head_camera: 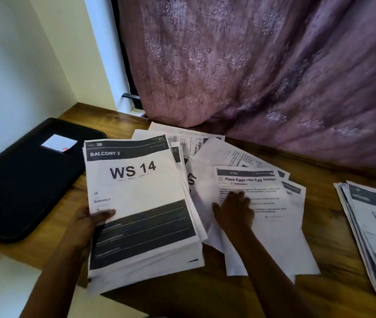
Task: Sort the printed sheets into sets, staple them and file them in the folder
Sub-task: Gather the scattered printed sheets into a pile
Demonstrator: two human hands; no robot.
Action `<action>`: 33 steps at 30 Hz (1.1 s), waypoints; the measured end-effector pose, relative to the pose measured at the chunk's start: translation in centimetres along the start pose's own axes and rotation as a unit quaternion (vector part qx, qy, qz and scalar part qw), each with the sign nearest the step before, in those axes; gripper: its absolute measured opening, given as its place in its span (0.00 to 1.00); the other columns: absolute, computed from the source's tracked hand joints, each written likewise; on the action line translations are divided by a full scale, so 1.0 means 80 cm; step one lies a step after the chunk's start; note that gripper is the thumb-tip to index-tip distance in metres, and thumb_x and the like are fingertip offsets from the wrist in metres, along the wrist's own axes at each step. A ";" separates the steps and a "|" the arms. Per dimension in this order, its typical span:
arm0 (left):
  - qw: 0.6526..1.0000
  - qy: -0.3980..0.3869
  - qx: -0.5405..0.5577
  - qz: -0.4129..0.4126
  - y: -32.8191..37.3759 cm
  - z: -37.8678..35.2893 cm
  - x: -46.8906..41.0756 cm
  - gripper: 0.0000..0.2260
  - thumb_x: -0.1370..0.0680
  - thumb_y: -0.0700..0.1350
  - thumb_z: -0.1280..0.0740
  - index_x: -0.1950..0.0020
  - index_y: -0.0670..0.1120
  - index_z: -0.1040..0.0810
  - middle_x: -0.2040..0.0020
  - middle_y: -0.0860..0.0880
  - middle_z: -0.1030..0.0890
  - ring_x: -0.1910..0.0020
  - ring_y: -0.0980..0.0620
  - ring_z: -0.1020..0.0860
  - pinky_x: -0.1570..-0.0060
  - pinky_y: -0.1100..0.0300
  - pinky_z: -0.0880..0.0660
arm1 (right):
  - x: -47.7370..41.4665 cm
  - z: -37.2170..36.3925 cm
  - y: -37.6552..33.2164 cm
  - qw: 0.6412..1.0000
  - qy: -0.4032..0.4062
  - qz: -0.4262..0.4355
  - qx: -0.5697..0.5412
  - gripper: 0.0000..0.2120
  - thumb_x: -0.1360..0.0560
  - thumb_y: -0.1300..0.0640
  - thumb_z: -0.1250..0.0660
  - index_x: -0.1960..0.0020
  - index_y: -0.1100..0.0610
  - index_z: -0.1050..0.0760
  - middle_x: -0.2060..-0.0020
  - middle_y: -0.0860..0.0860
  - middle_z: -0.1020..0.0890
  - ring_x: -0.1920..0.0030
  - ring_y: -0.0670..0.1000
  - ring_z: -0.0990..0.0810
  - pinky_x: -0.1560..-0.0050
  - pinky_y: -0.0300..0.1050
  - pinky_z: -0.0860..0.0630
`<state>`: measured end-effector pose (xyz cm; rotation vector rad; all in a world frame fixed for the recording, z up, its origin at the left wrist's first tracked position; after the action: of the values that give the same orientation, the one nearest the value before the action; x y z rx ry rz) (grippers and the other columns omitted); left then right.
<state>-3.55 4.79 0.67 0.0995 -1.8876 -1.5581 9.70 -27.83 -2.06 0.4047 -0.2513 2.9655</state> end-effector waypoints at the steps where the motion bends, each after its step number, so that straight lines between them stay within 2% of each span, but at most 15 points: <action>1: 1.000 -0.009 0.000 0.005 -0.005 -0.011 -0.006 0.18 0.29 0.33 0.30 0.39 0.39 0.25 0.48 0.38 0.18 0.53 0.37 0.18 0.64 0.52 0.20 | 0.000 0.000 -0.001 1.000 0.008 0.002 -0.005 0.30 0.23 0.43 0.42 0.27 0.59 0.43 0.27 0.62 0.40 0.29 0.64 0.40 0.35 0.61 0.32; 3: 1.000 -0.025 -0.015 0.006 -0.012 -0.036 -0.016 0.20 0.31 0.33 0.29 0.39 0.38 0.24 0.46 0.37 0.18 0.50 0.36 0.19 0.55 0.47 0.21 | 0.000 0.003 -0.005 1.000 0.016 0.003 -0.007 0.25 0.22 0.47 0.42 0.29 0.58 0.40 0.30 0.62 0.35 0.32 0.64 0.35 0.38 0.60 0.29; 5: 0.999 -0.037 -0.037 -0.006 -0.018 -0.065 -0.022 0.18 0.30 0.31 0.29 0.40 0.39 0.23 0.46 0.39 0.18 0.50 0.39 0.19 0.51 0.47 0.22 | 0.002 0.007 -0.009 1.000 0.018 0.017 0.017 0.21 0.21 0.52 0.42 0.30 0.58 0.37 0.32 0.63 0.33 0.33 0.65 0.32 0.39 0.58 0.27; 9: 0.996 -0.041 -0.072 -0.028 -0.019 -0.098 -0.028 0.18 0.28 0.31 0.31 0.39 0.40 0.25 0.49 0.44 0.19 0.53 0.47 0.21 0.61 0.58 0.26 | 0.009 0.002 -0.016 0.988 0.050 0.099 0.106 0.19 0.21 0.62 0.41 0.31 0.62 0.38 0.32 0.66 0.33 0.35 0.65 0.30 0.40 0.57 0.25; 12: 0.995 -0.040 -0.088 -0.024 -0.023 -0.099 -0.034 0.17 0.27 0.32 0.31 0.40 0.41 0.25 0.50 0.46 0.19 0.52 0.44 0.21 0.61 0.56 0.26 | 0.011 0.004 -0.013 0.980 0.073 0.123 0.135 0.20 0.21 0.63 0.41 0.31 0.65 0.39 0.33 0.66 0.31 0.35 0.64 0.28 0.41 0.56 0.24; 15: 0.994 -0.039 -0.101 -0.020 -0.024 -0.099 -0.038 0.16 0.28 0.32 0.30 0.42 0.42 0.25 0.48 0.44 0.20 0.49 0.42 0.22 0.56 0.52 0.25 | 0.016 0.011 -0.012 0.977 0.097 0.139 0.129 0.17 0.20 0.62 0.43 0.32 0.66 0.37 0.37 0.64 0.27 0.39 0.61 0.25 0.43 0.53 0.23; 19: 0.994 -0.042 -0.102 -0.008 -0.024 -0.108 -0.034 0.17 0.28 0.31 0.31 0.41 0.42 0.26 0.51 0.47 0.21 0.52 0.46 0.22 0.60 0.56 0.28 | 0.014 0.063 0.008 0.983 0.146 0.110 0.002 0.13 0.20 0.52 0.43 0.44 0.60 0.28 0.55 0.54 0.19 0.55 0.52 0.19 0.55 0.44 0.22; 21: 0.992 -0.055 -0.116 0.000 -0.029 -0.111 -0.035 0.20 0.28 0.31 0.30 0.39 0.42 0.27 0.47 0.46 0.21 0.51 0.46 0.22 0.58 0.56 0.26 | 0.011 0.096 0.015 0.981 0.152 0.105 -0.064 0.12 0.21 0.51 0.41 0.48 0.59 0.27 0.58 0.53 0.18 0.58 0.51 0.19 0.58 0.40 0.26; 23: 0.990 -0.067 -0.127 0.006 -0.036 -0.114 -0.037 0.22 0.29 0.32 0.29 0.37 0.44 0.27 0.43 0.44 0.21 0.45 0.42 0.23 0.50 0.50 0.25 | 0.019 0.122 0.004 0.970 0.132 0.128 -0.161 0.11 0.21 0.52 0.39 0.49 0.60 0.26 0.57 0.54 0.18 0.56 0.52 0.19 0.57 0.40 0.28; 25: 0.990 -0.073 -0.119 0.004 -0.040 -0.115 -0.035 0.21 0.28 0.35 0.29 0.36 0.45 0.27 0.42 0.44 0.21 0.44 0.42 0.23 0.50 0.49 0.24 | 0.031 0.120 -0.033 0.950 0.082 0.160 -0.256 0.11 0.21 0.53 0.40 0.48 0.60 0.24 0.56 0.55 0.18 0.55 0.54 0.20 0.55 0.43 0.28; 28: 0.993 -0.074 -0.092 -0.001 -0.040 -0.117 -0.024 0.17 0.23 0.52 0.33 0.36 0.47 0.25 0.42 0.45 0.20 0.46 0.44 0.21 0.49 0.49 0.24 | 0.043 0.061 -0.108 0.919 -0.050 0.173 -0.351 0.12 0.20 0.53 0.43 0.51 0.59 0.25 0.57 0.55 0.20 0.55 0.55 0.22 0.48 0.53 0.25; 30: 0.992 -0.116 -0.032 0.022 -0.041 -0.120 -0.023 0.22 0.22 0.62 0.40 0.37 0.49 0.25 0.44 0.44 0.19 0.46 0.43 0.21 0.48 0.47 0.24 | 0.057 0.016 -0.147 0.880 -0.143 0.142 -0.429 0.12 0.20 0.50 0.43 0.46 0.57 0.27 0.49 0.53 0.23 0.49 0.55 0.23 0.46 0.54 0.25; 31: 0.991 -0.125 -0.004 0.034 -0.041 -0.119 -0.025 0.22 0.22 0.62 0.42 0.38 0.49 0.24 0.45 0.43 0.18 0.48 0.43 0.20 0.51 0.48 0.22 | 0.063 0.001 -0.158 0.853 -0.173 0.129 -0.476 0.11 0.20 0.50 0.42 0.44 0.55 0.28 0.43 0.53 0.25 0.44 0.54 0.25 0.47 0.50 0.25; 33: 0.993 -0.107 -0.032 0.023 -0.041 -0.114 -0.032 0.16 0.22 0.54 0.35 0.38 0.47 0.23 0.46 0.45 0.18 0.48 0.44 0.20 0.56 0.54 0.23 | 0.065 -0.006 -0.159 0.804 -0.174 0.132 -0.553 0.10 0.20 0.52 0.40 0.41 0.54 0.29 0.35 0.51 0.30 0.37 0.51 0.30 0.51 0.41 0.29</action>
<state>2.15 -2.61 -2.88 -0.1443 -1.9845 -1.6507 6.66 -14.75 0.76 0.7304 -2.0365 2.3197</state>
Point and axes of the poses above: each hand's wrist, its own x-axis away from the middle knuckle, its own z-axis out of the back of the hand, y = z × x, the point moved 5 cm from there along -x, towards the middle knuckle
